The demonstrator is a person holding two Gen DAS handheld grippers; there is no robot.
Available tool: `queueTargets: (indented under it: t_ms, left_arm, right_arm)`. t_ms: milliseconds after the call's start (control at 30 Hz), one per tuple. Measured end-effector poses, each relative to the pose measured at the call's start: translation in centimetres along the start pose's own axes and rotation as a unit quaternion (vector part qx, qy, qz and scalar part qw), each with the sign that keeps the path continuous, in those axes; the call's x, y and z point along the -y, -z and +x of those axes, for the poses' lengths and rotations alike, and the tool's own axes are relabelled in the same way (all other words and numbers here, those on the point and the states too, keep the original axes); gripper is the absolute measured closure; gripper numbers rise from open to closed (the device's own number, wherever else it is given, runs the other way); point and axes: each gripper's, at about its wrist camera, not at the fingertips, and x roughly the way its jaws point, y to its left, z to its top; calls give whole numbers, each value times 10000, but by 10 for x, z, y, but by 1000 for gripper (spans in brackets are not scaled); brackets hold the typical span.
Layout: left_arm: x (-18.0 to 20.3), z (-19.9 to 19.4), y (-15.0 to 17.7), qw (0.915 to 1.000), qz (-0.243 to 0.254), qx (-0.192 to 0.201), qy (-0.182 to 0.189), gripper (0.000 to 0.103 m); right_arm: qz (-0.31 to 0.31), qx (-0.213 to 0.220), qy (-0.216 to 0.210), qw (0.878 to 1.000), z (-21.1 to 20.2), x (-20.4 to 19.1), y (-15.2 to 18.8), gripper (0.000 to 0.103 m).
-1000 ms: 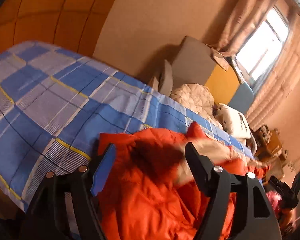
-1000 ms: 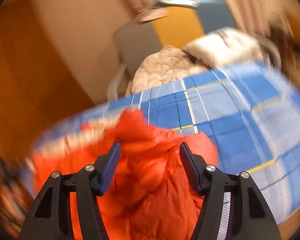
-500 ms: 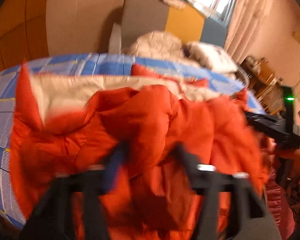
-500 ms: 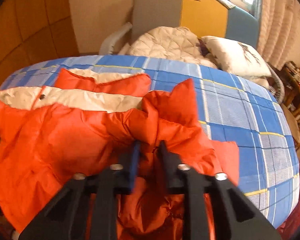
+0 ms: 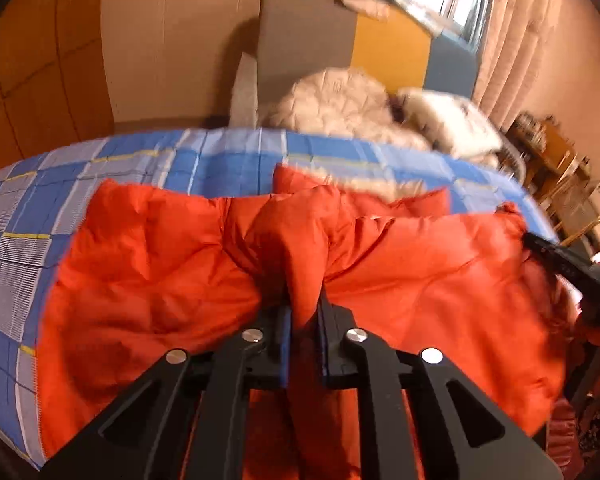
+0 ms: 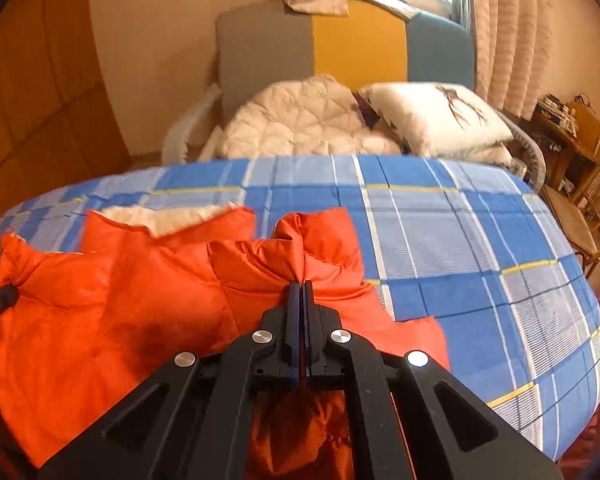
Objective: Fold large clothes
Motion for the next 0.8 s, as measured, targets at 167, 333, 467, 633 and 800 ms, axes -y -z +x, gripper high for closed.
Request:
queueTargets:
  t_ms: [167, 333, 467, 633, 800]
  left_arm:
    - [-9, 33, 6, 9999, -137, -89, -26, 56]
    - [-9, 49, 11, 10000, -15, -11, 59, 52]
    - [-16, 36, 17, 9997, -197, 10, 168, 53]
    - [-33, -7, 28, 9986, -289, 368, -242, 48]
    - [-44, -35, 40, 9923, -150, 787, -945, 47]
  right_arm:
    - [-151, -234, 728, 9970, 41, 1, 16, 102]
    - [-282, -201, 946, 9949, 58, -2, 22, 102]
    - [-257, -166, 825, 9961, 54, 3, 23, 102]
    - [-232, 205, 686, 9972, 15, 6, 23, 102]
    - [-569, 499, 408, 9963, -25, -12, 23, 102]
